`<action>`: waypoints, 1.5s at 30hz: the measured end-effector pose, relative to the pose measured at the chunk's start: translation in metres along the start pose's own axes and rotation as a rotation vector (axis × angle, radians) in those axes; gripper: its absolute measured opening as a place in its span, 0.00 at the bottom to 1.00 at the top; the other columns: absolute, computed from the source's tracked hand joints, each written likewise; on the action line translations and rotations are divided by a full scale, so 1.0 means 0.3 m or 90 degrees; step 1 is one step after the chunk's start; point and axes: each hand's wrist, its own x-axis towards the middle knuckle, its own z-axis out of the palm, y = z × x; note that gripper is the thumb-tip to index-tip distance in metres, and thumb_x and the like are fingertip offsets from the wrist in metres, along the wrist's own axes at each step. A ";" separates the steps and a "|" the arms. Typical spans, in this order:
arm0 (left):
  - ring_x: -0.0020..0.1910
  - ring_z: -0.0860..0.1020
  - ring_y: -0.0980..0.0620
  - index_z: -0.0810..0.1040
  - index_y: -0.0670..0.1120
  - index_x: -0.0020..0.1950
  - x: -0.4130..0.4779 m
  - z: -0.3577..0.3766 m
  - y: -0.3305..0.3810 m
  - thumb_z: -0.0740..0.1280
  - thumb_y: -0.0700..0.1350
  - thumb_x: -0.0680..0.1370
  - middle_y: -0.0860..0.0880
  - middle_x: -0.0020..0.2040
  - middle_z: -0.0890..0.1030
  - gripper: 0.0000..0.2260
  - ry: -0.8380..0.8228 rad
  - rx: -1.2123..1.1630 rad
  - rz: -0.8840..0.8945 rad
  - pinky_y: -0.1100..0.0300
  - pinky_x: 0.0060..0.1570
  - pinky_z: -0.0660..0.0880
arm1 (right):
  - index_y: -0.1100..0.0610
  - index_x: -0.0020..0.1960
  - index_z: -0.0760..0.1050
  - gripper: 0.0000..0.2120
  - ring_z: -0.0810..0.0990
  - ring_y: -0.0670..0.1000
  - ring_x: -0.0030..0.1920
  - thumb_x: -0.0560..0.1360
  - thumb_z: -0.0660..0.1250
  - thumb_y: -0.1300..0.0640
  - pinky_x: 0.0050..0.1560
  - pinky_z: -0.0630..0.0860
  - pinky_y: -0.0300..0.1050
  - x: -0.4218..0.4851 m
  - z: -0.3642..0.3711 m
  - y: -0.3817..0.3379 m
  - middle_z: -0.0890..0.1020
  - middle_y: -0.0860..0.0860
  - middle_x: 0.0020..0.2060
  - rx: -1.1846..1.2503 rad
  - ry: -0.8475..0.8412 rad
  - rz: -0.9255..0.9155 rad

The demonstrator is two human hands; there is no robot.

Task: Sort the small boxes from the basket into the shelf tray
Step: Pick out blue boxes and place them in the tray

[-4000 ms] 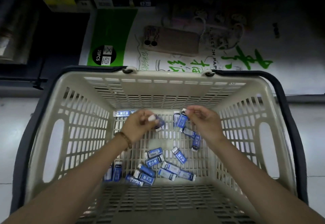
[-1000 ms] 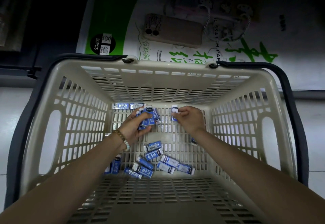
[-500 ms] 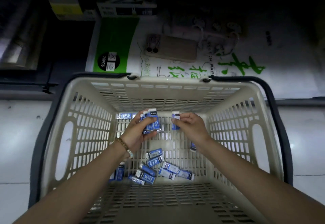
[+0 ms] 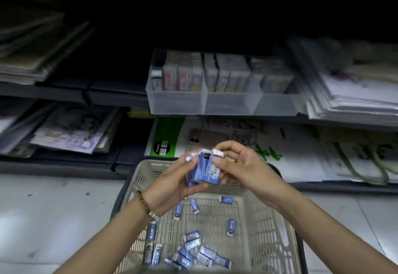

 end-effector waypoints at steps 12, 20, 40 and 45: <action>0.30 0.77 0.63 0.76 0.46 0.54 -0.224 0.090 0.276 0.69 0.52 0.67 0.55 0.37 0.83 0.19 -0.046 0.339 0.045 0.72 0.26 0.70 | 0.54 0.61 0.76 0.19 0.83 0.47 0.46 0.71 0.69 0.59 0.42 0.78 0.33 -0.137 0.120 -0.251 0.84 0.54 0.50 0.005 -0.162 0.101; 0.43 0.82 0.54 0.78 0.44 0.50 -0.198 0.092 0.315 0.68 0.56 0.68 0.48 0.43 0.84 0.19 0.039 0.264 0.112 0.59 0.47 0.80 | 0.60 0.57 0.75 0.21 0.84 0.47 0.44 0.65 0.72 0.59 0.41 0.80 0.35 -0.106 0.139 -0.316 0.84 0.53 0.48 0.016 -0.101 0.043; 0.32 0.82 0.54 0.75 0.46 0.49 0.058 -0.128 0.377 0.63 0.49 0.77 0.47 0.42 0.81 0.07 0.295 0.151 0.287 0.65 0.29 0.77 | 0.54 0.57 0.75 0.23 0.76 0.45 0.47 0.64 0.78 0.54 0.35 0.69 0.23 0.534 0.167 -0.370 0.78 0.47 0.47 -0.577 0.102 -0.196; 0.33 0.82 0.54 0.75 0.47 0.50 0.054 -0.134 0.377 0.63 0.50 0.77 0.47 0.45 0.82 0.08 0.284 0.162 0.283 0.65 0.30 0.77 | 0.52 0.52 0.75 0.20 0.77 0.43 0.40 0.64 0.79 0.55 0.33 0.69 0.25 0.507 0.166 -0.371 0.79 0.47 0.43 -0.560 0.095 -0.169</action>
